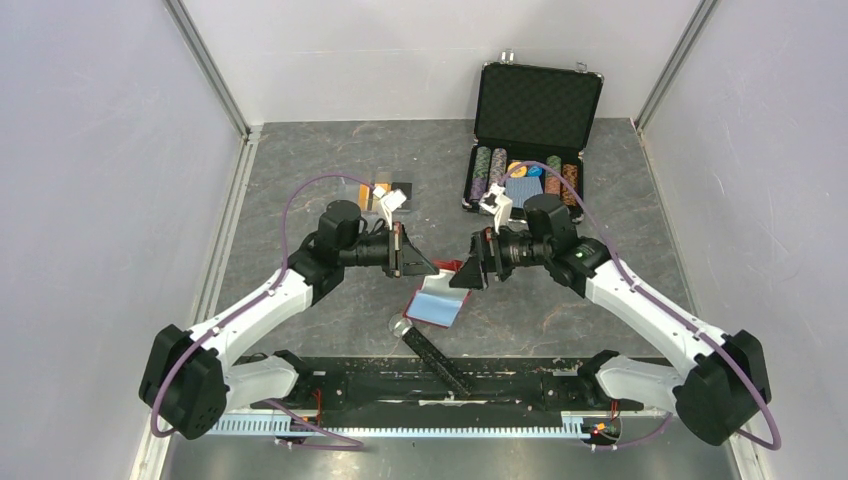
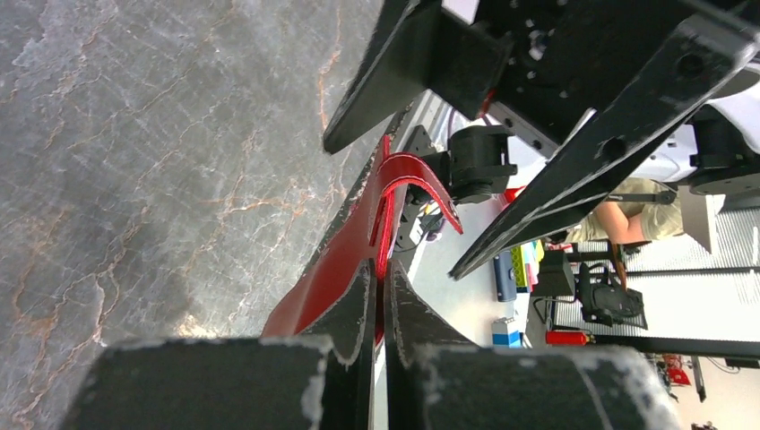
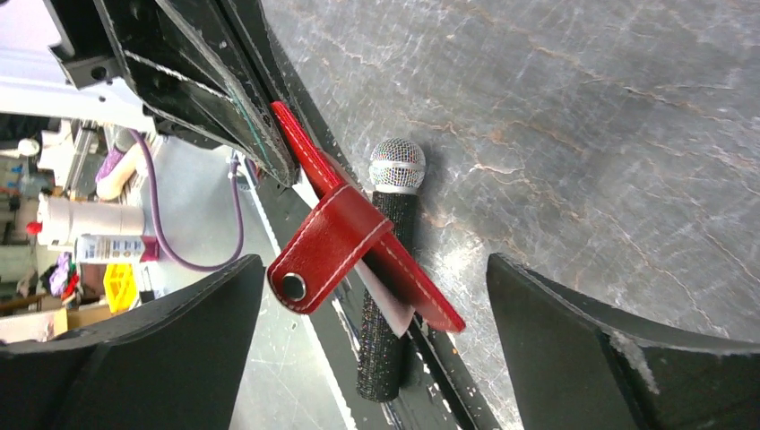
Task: Put the credit cards into the card holder
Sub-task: Open the card holder at the center of the board.
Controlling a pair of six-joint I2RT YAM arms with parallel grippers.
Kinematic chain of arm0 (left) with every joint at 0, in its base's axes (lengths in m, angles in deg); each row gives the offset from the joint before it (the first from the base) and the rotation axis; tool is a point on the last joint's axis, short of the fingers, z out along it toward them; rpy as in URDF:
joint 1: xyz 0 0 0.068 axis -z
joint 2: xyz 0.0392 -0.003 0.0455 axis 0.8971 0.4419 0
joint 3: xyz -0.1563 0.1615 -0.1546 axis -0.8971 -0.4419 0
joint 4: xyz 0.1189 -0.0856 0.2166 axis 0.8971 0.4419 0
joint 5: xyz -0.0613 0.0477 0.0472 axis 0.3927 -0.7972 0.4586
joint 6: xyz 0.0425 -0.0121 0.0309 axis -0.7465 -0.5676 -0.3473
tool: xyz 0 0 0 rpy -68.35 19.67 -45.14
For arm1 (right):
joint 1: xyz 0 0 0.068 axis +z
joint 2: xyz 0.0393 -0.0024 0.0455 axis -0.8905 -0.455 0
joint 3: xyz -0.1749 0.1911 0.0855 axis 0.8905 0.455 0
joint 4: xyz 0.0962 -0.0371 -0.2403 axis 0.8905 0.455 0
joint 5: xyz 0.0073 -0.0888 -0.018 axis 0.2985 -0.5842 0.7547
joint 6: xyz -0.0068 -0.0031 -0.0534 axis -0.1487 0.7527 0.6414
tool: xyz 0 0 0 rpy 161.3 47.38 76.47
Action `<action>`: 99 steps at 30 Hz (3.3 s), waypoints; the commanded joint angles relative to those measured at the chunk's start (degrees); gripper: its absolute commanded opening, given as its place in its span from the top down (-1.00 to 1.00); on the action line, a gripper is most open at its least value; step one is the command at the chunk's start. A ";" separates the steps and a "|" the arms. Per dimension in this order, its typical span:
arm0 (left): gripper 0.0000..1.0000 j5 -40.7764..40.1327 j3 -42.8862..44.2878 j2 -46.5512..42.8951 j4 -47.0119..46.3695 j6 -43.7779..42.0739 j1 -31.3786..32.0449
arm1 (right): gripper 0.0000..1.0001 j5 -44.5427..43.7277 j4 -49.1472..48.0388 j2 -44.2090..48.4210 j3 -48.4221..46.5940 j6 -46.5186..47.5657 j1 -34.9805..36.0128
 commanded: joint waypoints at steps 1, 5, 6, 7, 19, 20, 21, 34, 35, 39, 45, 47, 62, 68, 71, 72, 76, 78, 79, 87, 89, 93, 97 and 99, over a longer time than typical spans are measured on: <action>0.95 3.19 2.59 -0.07 -4.72 3.96 0.07 | -0.89 5.08 -5.19 -1.66 -0.87 2.87 1.71; 0.95 2.93 2.69 1.16 -8.04 6.61 0.05 | -0.29 6.01 -7.81 -2.59 -0.21 2.92 2.43; 0.95 2.76 2.75 1.53 -8.39 6.87 0.05 | 0.02 5.88 -8.43 -2.80 0.08 2.60 2.49; 0.94 2.58 2.96 1.81 -8.51 6.95 0.05 | 0.45 5.27 -8.76 -2.92 0.35 2.33 2.49; -0.68 -21.93 5.82 -3.14 15.68 -0.90 0.05 | 1.00 -5.61 -23.81 -1.78 11.28 -15.13 -2.62; -0.82 -22.37 5.75 -3.31 16.43 -1.07 0.13 | 1.00 -6.32 -26.87 -1.19 13.71 -18.07 -4.06; -0.86 -22.31 5.62 -3.43 17.07 -1.19 0.14 | 1.00 -6.87 -29.55 -0.69 15.91 -20.47 -5.67; -0.66 -25.49 4.60 2.74 17.93 -0.89 7.78 | 0.20 -27.97 -28.75 8.46 35.25 -23.73 -13.51; -0.64 -26.26 5.39 4.37 18.70 -1.07 9.16 | -0.01 -31.28 -25.43 10.02 35.27 -22.32 -13.51; -0.53 -29.21 8.34 11.02 19.44 -0.25 14.37 | -0.72 -39.13 -13.65 17.55 32.56 -16.39 -13.49; -0.31 -27.44 11.13 20.08 14.49 4.21 17.80 | -0.94 -43.44 -2.39 17.46 24.32 -7.55 -13.46; -0.26 -28.01 13.17 23.08 14.48 4.52 19.12 | -0.92 -40.76 -0.71 16.65 21.55 -5.04 -13.51; 0.07 -35.51 21.76 40.29 19.33 7.34 20.07 | -0.13 -25.85 -6.62 3.11 19.40 0.79 -13.33; 0.23 -40.01 25.26 44.81 24.21 6.09 19.70 | 0.20 -28.68 -4.54 -2.62 19.29 2.70 -13.17; 0.24 -40.23 26.85 46.68 25.07 4.96 19.32 | 0.42 -29.45 -3.89 -2.41 20.27 2.39 -13.16; 0.24 -40.38 27.35 47.21 25.46 4.61 19.23 | 0.50 -29.64 -3.39 -2.17 20.53 2.22 -13.08; 0.18 -40.78 28.20 47.90 26.39 4.02 18.62 | 0.66 -30.30 -1.98 -0.94 21.82 0.62 -13.07; 0.09 -40.67 27.99 47.52 26.48 3.80 18.26 | 0.63 -30.87 -0.99 -0.60 22.12 -0.38 -13.07; 0.03 -40.50 27.74 47.03 26.41 3.53 18.03 | 0.60 -30.95 -0.78 -0.41 22.17 -0.89 -13.16; -0.45 -35.50 24.42 37.23 23.76 1.90 14.13 | -0.09 -33.27 6.96 3.44 16.19 0.14 -13.11; -0.50 -33.64 23.58 34.02 23.70 1.73 12.31 | -0.27 -34.22 10.50 4.68 13.31 1.37 -13.07; -0.54 -28.13 20.56 27.67 22.21 2.12 6.76 | -0.33 -33.55 15.27 6.08 8.10 3.02 -12.92; -0.57 -23.37 17.85 22.40 20.86 1.88 -1.47 | -0.17 -32.99 15.96 6.48 4.97 3.28 -11.66; -0.58 -21.76 17.35 21.20 21.10 1.21 -5.76 | 0.05 -32.50 14.87 5.76 4.76 2.79 -10.51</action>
